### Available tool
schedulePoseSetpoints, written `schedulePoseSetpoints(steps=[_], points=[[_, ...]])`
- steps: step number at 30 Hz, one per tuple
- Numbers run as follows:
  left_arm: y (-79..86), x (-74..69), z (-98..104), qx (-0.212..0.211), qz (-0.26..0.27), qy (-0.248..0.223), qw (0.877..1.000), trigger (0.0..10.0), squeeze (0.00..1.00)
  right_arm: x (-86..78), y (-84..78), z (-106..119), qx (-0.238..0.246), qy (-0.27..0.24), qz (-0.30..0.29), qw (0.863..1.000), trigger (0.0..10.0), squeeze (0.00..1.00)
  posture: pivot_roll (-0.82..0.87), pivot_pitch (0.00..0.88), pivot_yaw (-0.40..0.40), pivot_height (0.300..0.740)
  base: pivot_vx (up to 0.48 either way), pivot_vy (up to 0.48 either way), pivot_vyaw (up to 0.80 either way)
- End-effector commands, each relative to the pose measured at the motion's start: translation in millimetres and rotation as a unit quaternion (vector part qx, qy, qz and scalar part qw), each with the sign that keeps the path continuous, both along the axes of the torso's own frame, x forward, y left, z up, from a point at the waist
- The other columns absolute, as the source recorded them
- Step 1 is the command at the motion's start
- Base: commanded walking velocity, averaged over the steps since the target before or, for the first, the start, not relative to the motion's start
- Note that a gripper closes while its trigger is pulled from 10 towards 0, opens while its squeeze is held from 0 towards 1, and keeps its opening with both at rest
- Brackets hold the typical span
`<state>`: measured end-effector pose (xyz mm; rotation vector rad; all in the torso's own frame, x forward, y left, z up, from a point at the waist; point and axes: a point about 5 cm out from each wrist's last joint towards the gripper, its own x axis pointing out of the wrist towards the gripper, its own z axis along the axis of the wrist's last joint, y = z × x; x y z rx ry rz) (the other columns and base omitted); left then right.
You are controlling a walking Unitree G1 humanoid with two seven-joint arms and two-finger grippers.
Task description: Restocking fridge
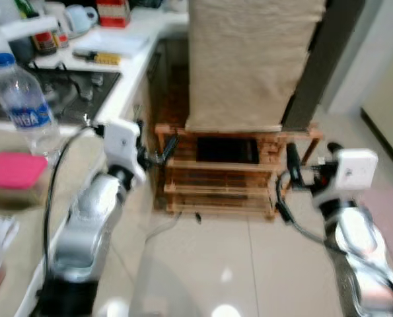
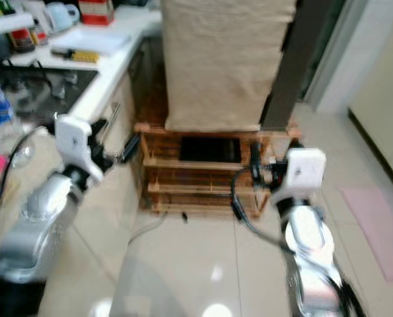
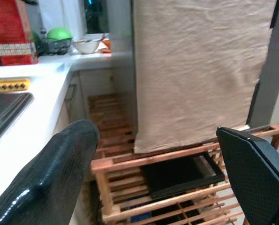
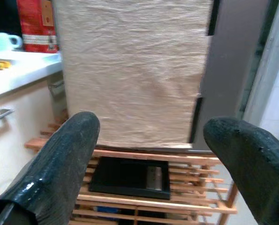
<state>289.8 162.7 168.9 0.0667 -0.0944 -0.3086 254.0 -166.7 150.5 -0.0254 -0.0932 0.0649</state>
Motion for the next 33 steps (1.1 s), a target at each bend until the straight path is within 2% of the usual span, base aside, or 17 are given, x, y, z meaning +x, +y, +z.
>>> schedulePoseSetpoints(steps=[1, 21, 25, 33], points=[[-9.0, 0.4, 3, 0.0, -0.013, -0.008, 1.0, 10.0, 0.0, -1.4, -9.4, 2, -0.005, 0.0, -0.014, 1.0, 10.0, 0.0, -0.01, 0.0, -0.037, 0.74, 0.307, 0.0, 0.0], [-14.2, 3.1, 2, -0.002, -0.022, -0.002, 1.0, 10.0, 0.0, -1.9, -6.7, 1, 0.002, 0.003, -0.013, 1.0, 10.0, 0.0, -0.02, 0.0, -0.018, 0.74, 0.301, 0.0, 0.0], [-18.9, 5.4, 3, -0.007, -0.029, -0.002, 1.0, 10.0, 0.0, -1.4, -5.7, 1, 0.0, 0.006, -0.012, 1.0, 10.0, 0.0, -0.04, 0.0, -0.01, 0.74, 0.382, 0.0, -0.8], [-19.2, 8.9, 5, -0.006, -0.025, -0.008, 1.0, 10.0, 0.0, 3.0, -3.1, 3, -0.004, 0.004, -0.009, 1.0, 10.0, 0.0, -0.04, 0.0, -0.018, 0.74, 0.399, 0.0, 0.0]])
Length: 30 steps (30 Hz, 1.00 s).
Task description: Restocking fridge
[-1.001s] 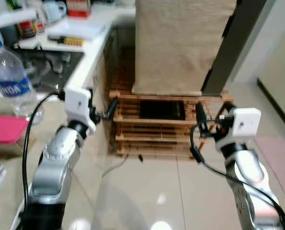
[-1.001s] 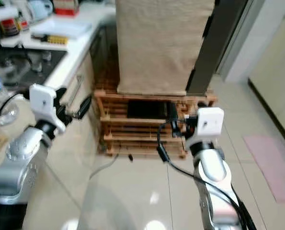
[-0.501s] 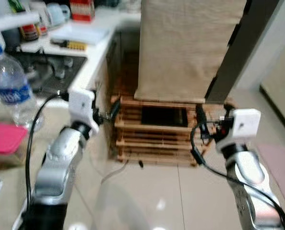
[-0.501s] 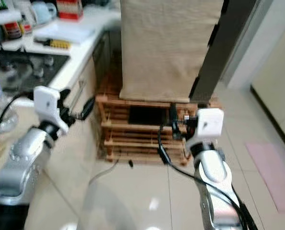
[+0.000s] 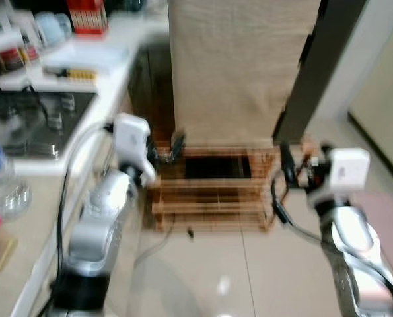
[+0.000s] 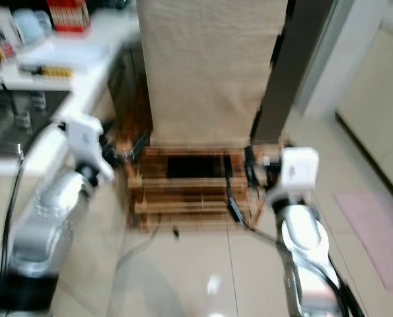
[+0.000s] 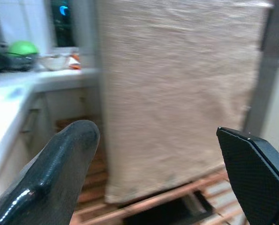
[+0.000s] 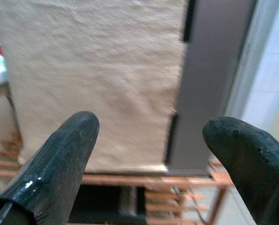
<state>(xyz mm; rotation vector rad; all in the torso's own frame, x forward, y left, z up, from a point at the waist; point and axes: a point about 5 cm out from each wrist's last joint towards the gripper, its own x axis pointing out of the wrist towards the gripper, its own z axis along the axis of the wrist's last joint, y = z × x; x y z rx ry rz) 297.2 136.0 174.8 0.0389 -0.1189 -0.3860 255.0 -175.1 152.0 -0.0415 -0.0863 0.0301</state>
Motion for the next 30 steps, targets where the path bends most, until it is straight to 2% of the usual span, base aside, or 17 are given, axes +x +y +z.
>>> schedulePoseSetpoints(steps=[1, 5, 9, 16, 19, 30], points=[[8.6, 1.8, -1, 0.008, 0.017, 0.001, 1.0, 10.0, 0.0, 2.5, 6.2, 1, 0.004, 0.001, 0.009, 1.0, 10.0, 0.0, -0.03, 0.0, -0.017, 0.74, 0.401, 0.0, 0.0], [10.4, 2.1, 0, 0.007, 0.024, 0.001, 1.0, 10.0, 0.0, 3.0, 8.4, 1, 0.004, 0.002, 0.011, 1.0, 10.0, 0.0, -0.04, 0.0, -0.012, 0.74, 0.397, 0.0, 0.0], [5.5, 0.7, -1, 0.008, 0.012, 0.001, 1.0, 10.0, 0.0, 0.5, 5.2, -3, -0.005, 0.012, 0.009, 1.0, 10.0, 0.0, -0.03, 0.0, -0.019, 0.74, 0.399, 0.0, 0.0], [9.3, 1.2, 0, 0.006, 0.017, 0.0, 1.0, 10.0, 0.0, -0.8, 3.3, -3, -0.001, 0.017, 0.008, 1.0, 10.0, 0.0, -0.03, 0.0, -0.019, 0.74, 0.399, 0.0, 0.0], [8.8, -0.2, 0, 0.007, 0.012, 0.0, 1.0, 10.0, 0.0, -0.9, 4.7, -3, 0.0, 0.015, 0.01, 1.0, 10.0, 0.0, -0.03, 0.0, -0.016, 0.74, 0.364, 0.0, -0.55], [14.8, -2.5, 2, 0.006, 0.004, -0.01, 1.0, 10.0, 0.0, -7.6, 5.8, -6, -0.003, 0.018, 0.024, 1.0, 10.0, 0.0, -0.02, 0.0, -0.013, 0.74, 0.0, 0.0, 0.0]])
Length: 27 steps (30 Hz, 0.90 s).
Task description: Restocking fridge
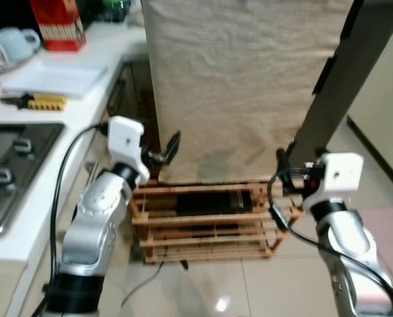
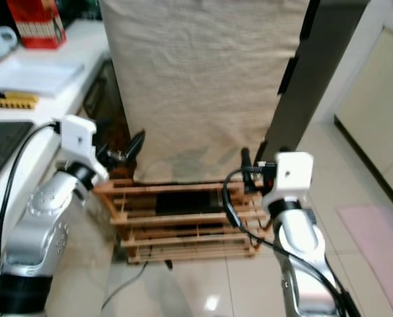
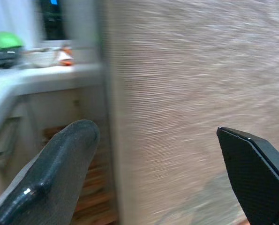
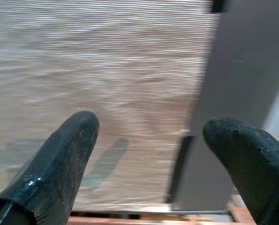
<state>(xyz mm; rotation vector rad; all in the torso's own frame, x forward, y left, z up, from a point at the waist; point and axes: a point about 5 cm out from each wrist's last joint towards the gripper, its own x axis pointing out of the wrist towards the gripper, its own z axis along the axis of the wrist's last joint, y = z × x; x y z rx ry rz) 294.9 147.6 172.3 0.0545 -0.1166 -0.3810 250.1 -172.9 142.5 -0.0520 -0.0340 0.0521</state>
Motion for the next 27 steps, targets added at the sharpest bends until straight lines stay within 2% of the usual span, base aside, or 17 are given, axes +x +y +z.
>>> schedulePoseSetpoints(steps=[1, 6, 13, 15, 19, 21, 23, 27], points=[[2.5, 1.8, 6, 0.003, 0.0, -0.012, 1.0, 10.0, 0.0, -4.6, 4.6, 2, 0.002, -0.005, 0.016, 1.0, 10.0, 0.0, -0.02, 0.0, -0.013, 0.74, 0.0, 0.0, 0.0], [-1.3, 3.9, 8, 0.01, -0.007, -0.02, 1.0, 10.0, 0.0, -8.2, 4.6, 0, 0.003, 0.0, 0.019, 1.0, 10.0, 0.0, -0.03, 0.0, -0.013, 0.74, 0.0, 0.32, -0.19], [-7.8, 4.7, 8, 0.011, -0.026, -0.021, 0.999, 10.0, 0.0, -13.6, 2.1, 0, 0.005, 0.0, 0.013, 1.0, 10.0, 0.0, -0.04, 0.0, 0.0, 0.74, 0.0, 0.413, -0.78], [-11.6, 3.7, 11, 0.029, -0.037, -0.038, 0.998, 10.0, 0.0, -16.4, 1.1, 0, 0.007, 0.0, 0.008, 1.0, 10.0, 0.0, -0.04, 0.0, 0.004, 0.74, 0.0, 0.0, -0.8], [-15.8, 2.3, 10, 0.041, -0.048, -0.039, 0.997, 10.0, 0.0, -19.5, -0.2, -1, 0.007, -0.001, -0.001, 1.0, 10.0, 0.0, -0.04, 0.0, 0.013, 0.74, 0.0, -0.466, -0.66], [-17.1, 2.0, 9, 0.037, -0.055, -0.035, 0.997, 10.0, 0.0, -20.2, -0.8, -1, 0.006, -0.002, -0.005, 1.0, 10.0, 0.0, -0.04, 0.0, 0.014, 0.74, 0.0, -0.48, 0.0], [-17.6, 2.6, 7, 0.015, -0.056, -0.021, 0.998, 10.0, 0.0, -20.3, -1.5, 0, 0.007, -0.005, -0.01, 1.0, 10.0, 0.0, -0.04, 0.0, 0.018, 0.74, 0.0, 0.0, 0.0], [-14.7, 4.0, 8, 0.018, -0.045, -0.02, 0.999, 10.0, 0.0, -20.4, -1.1, 1, 0.01, -0.007, -0.012, 1.0, 10.0, 0.0, -0.04, 0.0, 0.021, 0.74, 0.0, 0.0, 0.0]])
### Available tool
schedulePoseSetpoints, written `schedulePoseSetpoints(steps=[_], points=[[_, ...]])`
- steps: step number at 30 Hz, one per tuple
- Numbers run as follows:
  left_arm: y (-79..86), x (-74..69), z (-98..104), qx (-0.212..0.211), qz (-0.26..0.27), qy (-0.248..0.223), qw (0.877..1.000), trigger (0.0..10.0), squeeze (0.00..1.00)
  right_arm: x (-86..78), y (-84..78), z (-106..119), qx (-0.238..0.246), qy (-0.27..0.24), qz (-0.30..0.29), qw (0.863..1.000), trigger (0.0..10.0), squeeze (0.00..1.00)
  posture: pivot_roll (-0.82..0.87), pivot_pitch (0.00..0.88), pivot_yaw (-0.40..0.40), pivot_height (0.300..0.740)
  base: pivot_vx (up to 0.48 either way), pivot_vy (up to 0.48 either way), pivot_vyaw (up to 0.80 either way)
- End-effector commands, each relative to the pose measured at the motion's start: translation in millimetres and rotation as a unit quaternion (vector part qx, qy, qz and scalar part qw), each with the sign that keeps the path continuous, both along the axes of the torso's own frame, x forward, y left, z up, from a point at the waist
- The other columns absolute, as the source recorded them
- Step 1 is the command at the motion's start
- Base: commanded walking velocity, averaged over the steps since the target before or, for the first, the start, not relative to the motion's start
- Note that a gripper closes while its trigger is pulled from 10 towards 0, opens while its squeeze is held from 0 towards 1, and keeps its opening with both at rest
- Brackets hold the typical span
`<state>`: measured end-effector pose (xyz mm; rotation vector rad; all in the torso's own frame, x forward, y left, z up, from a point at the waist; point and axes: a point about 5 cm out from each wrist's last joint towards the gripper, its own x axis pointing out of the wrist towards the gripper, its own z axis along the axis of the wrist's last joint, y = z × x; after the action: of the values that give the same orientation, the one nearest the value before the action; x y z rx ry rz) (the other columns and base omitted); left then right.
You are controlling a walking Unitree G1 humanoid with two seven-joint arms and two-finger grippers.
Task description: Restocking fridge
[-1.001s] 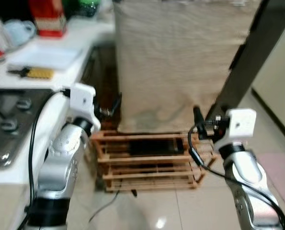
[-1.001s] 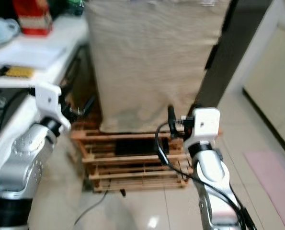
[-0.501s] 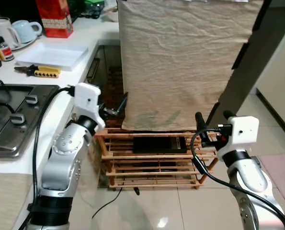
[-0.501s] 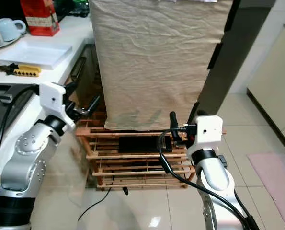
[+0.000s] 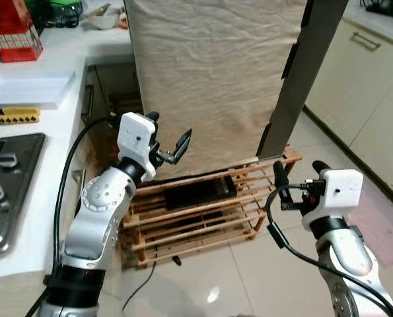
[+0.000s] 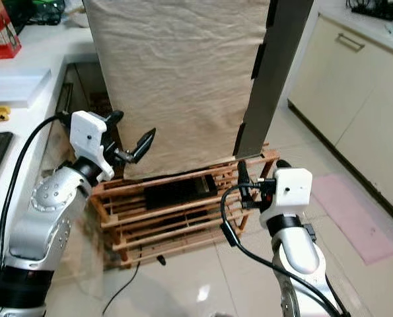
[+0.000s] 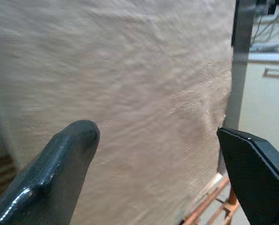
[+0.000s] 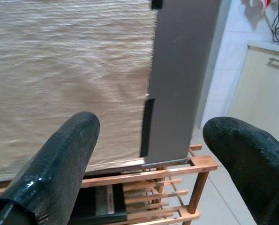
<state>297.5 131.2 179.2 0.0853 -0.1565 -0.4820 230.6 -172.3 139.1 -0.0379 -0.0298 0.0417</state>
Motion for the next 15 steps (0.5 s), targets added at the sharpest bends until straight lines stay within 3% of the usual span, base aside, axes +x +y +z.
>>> schedulePoseSetpoints(steps=[1, 10, 13, 15], points=[[1.8, 1.3, 1, 0.003, 0.005, 0.001, 1.0, 10.0, 0.0, -0.9, -1.7, 4, 0.003, -0.01, -0.007, 1.0, 10.0, 0.0, -0.04, 0.0, 0.021, 0.74, 0.0, 0.0, 0.0], [11.4, 2.3, 1, 0.002, 0.029, 0.003, 1.0, 10.0, 0.0, 2.1, 1.7, 7, 0.004, -0.015, 0.003, 1.0, 10.0, 0.0, -0.04, 0.0, 0.016, 0.74, 0.0, 0.0, 0.0], [14.0, 0.6, 2, -0.01, 0.033, 0.004, 0.999, 10.0, 0.0, 2.9, 3.6, 9, 0.006, -0.018, 0.013, 1.0, 10.0, 0.0, -0.04, 0.0, 0.015, 0.74, 0.261, 0.0, 0.0], [15.3, 0.5, 3, -0.014, 0.035, 0.006, 0.999, 10.0, 0.0, 3.0, 3.5, 9, 0.007, -0.018, 0.014, 1.0, 10.0, 0.0, -0.04, 0.0, 0.014, 0.74, 0.317, 0.0, -0.8]])
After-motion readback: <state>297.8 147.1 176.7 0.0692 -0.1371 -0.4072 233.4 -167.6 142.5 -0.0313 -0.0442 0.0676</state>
